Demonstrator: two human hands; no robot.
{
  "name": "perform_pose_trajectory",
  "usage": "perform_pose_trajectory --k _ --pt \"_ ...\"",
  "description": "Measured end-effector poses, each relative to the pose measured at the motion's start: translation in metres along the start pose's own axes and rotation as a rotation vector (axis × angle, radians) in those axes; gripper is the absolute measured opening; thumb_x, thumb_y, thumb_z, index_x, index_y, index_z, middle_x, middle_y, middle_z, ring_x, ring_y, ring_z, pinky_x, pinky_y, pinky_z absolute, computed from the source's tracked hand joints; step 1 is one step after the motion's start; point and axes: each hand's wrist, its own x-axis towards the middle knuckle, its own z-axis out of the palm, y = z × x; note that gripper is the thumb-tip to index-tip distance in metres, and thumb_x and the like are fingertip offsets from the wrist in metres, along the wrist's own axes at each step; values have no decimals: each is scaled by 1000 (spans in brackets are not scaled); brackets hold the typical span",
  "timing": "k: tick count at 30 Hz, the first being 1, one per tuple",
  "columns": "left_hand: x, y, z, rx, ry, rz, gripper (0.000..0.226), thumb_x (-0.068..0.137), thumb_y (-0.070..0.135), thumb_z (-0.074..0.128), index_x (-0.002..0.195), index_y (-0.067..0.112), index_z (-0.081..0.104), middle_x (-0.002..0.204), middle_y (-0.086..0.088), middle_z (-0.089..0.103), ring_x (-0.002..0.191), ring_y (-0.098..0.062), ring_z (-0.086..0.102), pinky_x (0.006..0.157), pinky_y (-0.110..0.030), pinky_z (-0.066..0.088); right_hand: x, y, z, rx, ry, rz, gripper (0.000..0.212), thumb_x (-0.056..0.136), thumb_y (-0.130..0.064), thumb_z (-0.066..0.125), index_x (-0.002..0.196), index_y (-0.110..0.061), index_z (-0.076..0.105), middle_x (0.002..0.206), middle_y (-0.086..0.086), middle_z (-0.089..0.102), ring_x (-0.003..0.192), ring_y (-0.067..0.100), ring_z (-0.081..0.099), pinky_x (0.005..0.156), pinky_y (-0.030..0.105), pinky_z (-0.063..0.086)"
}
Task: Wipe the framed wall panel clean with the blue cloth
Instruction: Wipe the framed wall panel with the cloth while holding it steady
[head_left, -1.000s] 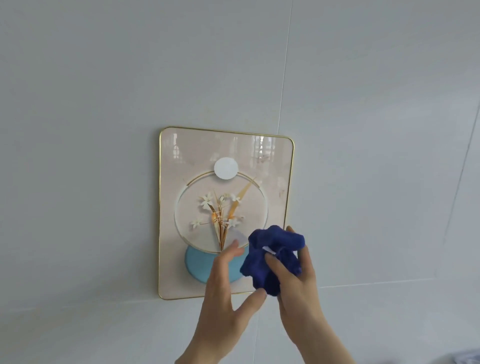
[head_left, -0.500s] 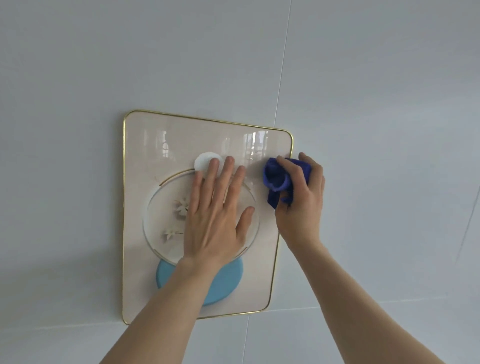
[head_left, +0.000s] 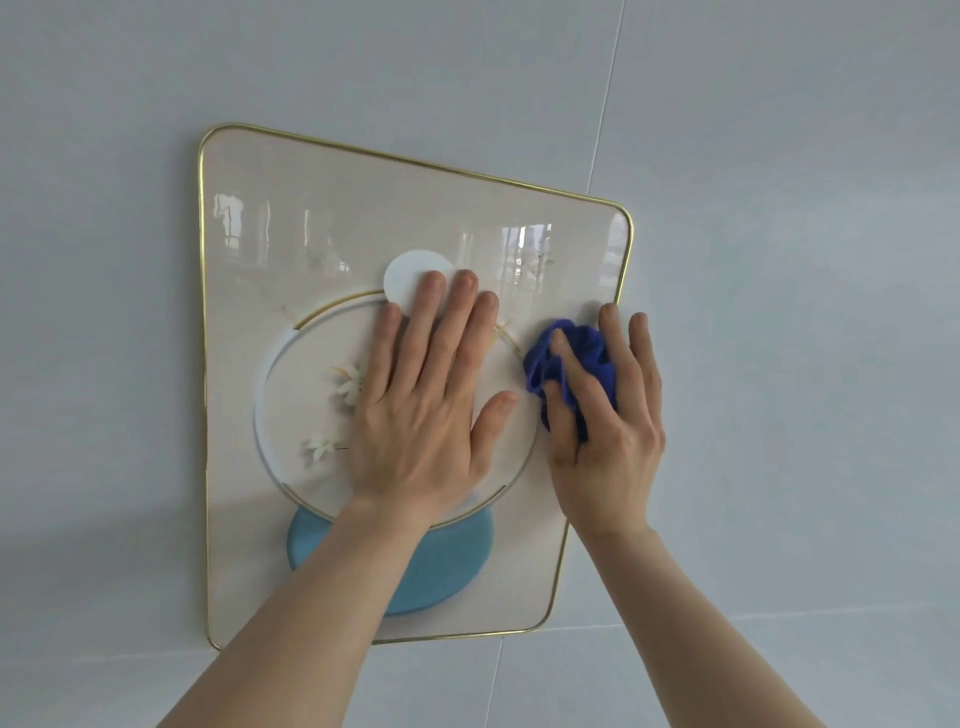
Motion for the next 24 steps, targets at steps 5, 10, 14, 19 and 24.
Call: perform_pose_trajectory --k 5,10,14,19,24 --pt "0 0 -1 -12 24 -1 69 106 50 14 165 14 13 174 -6 12 162 -28 9 132 -49 9 -26 8 -8 -49 -54 -62 30 102 -14 66 130 -20 72 154 9 52 150 40 42 114 29 46" --pt "-1 1 0 -12 19 -10 68 106 50 16 165 16 11 175 -5 11 162 -27 8 132 -50 9 -66 16 -29 -90 -232 -89 38 96 -5 67 130 -22 73 154 11 55 149 36 45 97 32 57" --pt "0 1 0 9 15 -4 68 107 49 18 165 15 11 174 -6 11 162 -28 9 131 -50 11 -77 13 -41 -143 -336 -92 42 93 -3 67 130 -23 74 155 12 53 147 36 48 79 38 66" --pt "-1 1 -1 20 21 2 68 107 49 17 165 14 12 174 -6 11 162 -28 10 131 -51 13 -75 3 -59 -95 -388 54 37 90 -5 67 120 -24 78 152 12 58 127 30 67 78 29 61" --pt "-1 2 1 26 25 7 68 107 49 18 165 14 12 174 -6 11 162 -29 9 131 -51 13 -29 -7 -74 33 -173 291 32 92 -3 75 114 -25 79 135 1 59 105 -9 57 83 3 43"
